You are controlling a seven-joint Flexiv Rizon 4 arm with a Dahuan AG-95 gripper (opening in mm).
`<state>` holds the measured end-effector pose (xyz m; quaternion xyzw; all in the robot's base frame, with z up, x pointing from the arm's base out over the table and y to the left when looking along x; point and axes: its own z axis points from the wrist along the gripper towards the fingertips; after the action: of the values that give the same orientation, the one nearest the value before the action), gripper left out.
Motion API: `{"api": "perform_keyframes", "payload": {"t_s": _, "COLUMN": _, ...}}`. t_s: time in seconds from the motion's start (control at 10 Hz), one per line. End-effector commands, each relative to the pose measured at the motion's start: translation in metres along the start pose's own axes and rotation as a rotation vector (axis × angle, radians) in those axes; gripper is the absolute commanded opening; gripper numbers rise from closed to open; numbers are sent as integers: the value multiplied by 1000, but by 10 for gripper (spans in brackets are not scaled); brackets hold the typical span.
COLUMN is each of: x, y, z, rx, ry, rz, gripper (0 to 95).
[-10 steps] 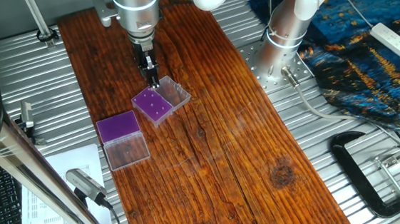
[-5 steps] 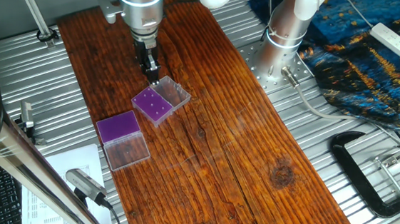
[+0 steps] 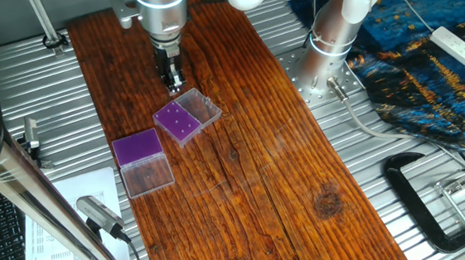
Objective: Transfer all small pipette tips from one holder to another
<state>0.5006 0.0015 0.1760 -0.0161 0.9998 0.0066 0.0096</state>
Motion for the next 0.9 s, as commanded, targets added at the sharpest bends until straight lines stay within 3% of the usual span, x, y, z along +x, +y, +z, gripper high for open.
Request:
{"api": "perform_keyframes", "payload": {"t_s": 0.1, "x": -7, "y": 1, "z": -1, "rx": 1, "ry": 4, "rz": -21, "gripper": 0}}
{"api": "perform_keyframes", "payload": {"t_s": 0.7, "x": -9, "y": 2, "z": -1, "rx": -24, "ry": 51, "rz": -52, "gripper": 0}}
{"api": "perform_keyframes", "payload": {"t_s": 0.9, "x": -9, "y": 1, "z": 2, "rx": -31, "ry": 68, "rz": -114, "gripper": 0}}
